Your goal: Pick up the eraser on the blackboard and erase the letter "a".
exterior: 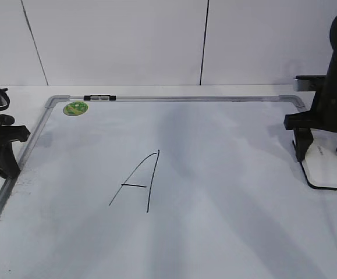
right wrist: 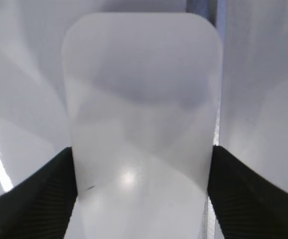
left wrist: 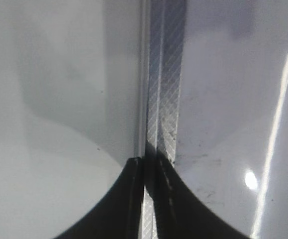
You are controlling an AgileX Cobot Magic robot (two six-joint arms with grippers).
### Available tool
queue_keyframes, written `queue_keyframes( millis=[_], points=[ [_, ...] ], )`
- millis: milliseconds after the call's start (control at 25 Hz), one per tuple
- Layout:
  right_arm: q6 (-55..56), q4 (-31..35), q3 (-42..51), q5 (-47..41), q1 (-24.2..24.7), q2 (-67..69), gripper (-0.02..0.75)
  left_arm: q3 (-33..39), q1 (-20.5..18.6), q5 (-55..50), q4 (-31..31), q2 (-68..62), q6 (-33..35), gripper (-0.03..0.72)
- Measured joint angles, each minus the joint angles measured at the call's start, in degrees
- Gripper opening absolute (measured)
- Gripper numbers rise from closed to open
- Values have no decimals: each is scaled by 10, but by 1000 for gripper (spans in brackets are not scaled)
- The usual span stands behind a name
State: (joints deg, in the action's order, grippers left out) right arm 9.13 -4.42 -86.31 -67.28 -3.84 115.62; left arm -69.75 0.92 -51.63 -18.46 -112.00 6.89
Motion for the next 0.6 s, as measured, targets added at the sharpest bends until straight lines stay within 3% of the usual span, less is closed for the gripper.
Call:
queue_keyframes(
  millis=[160, 400, 600],
  points=[
    [0, 0, 0, -2, 0, 0, 610, 0, 0, 0, 2, 2, 0, 106],
    [0, 0, 0, -11, 0, 0, 610, -35, 0, -22, 12, 10, 0, 302],
    [0, 0, 0, -13, 0, -6, 610, -64, 0, -47, 14, 36, 0, 344]
  ],
)
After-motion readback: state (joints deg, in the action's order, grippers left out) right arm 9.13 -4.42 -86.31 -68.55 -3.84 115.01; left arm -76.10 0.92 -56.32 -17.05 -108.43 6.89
